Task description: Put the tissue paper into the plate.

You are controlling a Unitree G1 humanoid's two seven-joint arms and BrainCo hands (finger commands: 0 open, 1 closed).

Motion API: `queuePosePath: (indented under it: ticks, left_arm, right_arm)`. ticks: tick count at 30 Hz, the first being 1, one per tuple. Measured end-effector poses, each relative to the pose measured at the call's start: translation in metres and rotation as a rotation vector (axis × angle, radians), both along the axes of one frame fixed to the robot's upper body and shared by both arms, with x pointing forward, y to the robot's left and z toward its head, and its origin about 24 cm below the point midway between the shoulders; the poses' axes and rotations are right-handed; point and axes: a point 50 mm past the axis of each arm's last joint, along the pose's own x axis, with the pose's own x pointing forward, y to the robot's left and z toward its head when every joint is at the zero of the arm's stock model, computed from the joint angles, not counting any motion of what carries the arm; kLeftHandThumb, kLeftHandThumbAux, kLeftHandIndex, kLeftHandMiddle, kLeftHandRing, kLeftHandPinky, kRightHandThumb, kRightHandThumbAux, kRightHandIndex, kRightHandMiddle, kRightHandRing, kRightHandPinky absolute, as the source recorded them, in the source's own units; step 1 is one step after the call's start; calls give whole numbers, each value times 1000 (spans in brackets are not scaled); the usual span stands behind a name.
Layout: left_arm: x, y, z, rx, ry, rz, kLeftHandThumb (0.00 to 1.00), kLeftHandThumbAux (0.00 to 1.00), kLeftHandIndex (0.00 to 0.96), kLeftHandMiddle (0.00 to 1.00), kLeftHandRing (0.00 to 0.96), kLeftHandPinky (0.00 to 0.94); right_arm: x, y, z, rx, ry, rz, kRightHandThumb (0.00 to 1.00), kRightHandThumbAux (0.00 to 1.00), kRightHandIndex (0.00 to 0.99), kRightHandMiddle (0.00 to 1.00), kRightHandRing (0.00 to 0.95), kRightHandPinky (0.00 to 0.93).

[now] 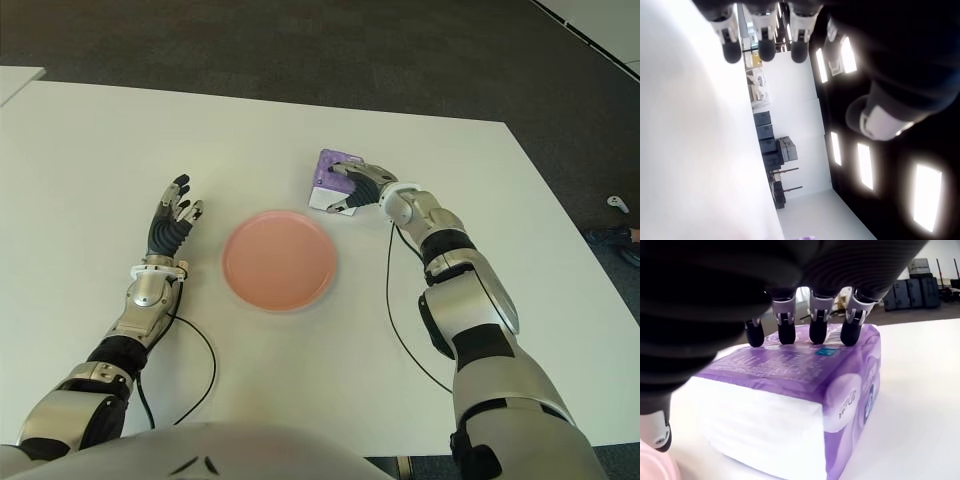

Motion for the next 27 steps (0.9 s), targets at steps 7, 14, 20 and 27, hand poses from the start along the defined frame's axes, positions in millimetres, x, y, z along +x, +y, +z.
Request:
queuePosePath:
  ticks: [7,14,20,27]
  left_arm:
    - [0,1,0,4,2,1,0,561,0,0,0,0]
    - [0,1,0,5,9,3,0,561,0,0,0,0]
    - [0,1,-1,5,14,4,0,560,0,0,0,0]
    - [0,1,-2,6,18,3,0,561,0,0,0,0]
  right_arm:
    - [-8,-12,-1,-50,0,18,29,505,0,0,0,21]
    - [-16,-20,-2,-76,6,44,9,503,0,0,0,12]
    - [-21,-27,-4,-85,10,47,2,505,0,0,0,3]
    - [-25,-33,-5,-90,12,53,0,530,0,0,0,0]
